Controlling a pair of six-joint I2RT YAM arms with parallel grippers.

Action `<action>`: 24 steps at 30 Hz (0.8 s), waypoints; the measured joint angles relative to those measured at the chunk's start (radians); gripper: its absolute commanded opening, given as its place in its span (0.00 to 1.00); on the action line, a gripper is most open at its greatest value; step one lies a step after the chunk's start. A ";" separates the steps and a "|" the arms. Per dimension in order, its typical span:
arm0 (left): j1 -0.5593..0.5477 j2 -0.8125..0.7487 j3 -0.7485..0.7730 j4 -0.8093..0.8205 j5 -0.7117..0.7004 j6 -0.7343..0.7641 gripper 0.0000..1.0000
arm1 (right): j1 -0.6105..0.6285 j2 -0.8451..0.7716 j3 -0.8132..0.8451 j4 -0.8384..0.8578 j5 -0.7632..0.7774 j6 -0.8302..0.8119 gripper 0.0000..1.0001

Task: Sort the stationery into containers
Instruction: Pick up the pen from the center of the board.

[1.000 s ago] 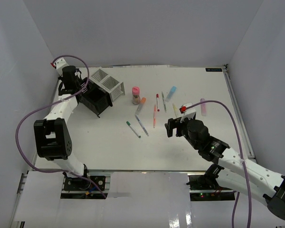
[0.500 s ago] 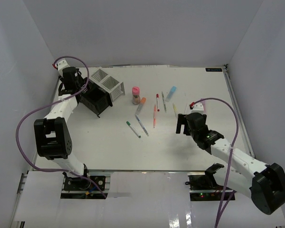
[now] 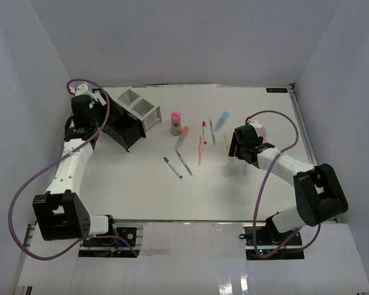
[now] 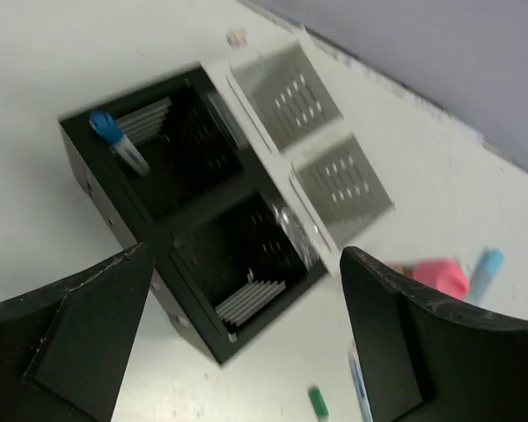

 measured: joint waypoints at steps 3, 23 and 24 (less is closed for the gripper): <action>-0.002 -0.084 -0.095 -0.025 0.096 0.001 0.98 | -0.010 0.071 0.040 0.000 0.010 0.009 0.72; -0.060 -0.167 -0.206 -0.019 0.340 0.002 0.98 | -0.057 0.241 0.119 0.008 0.021 0.028 0.09; -0.074 -0.167 -0.206 -0.018 0.348 -0.001 0.98 | -0.058 0.233 0.109 0.011 0.021 0.026 0.08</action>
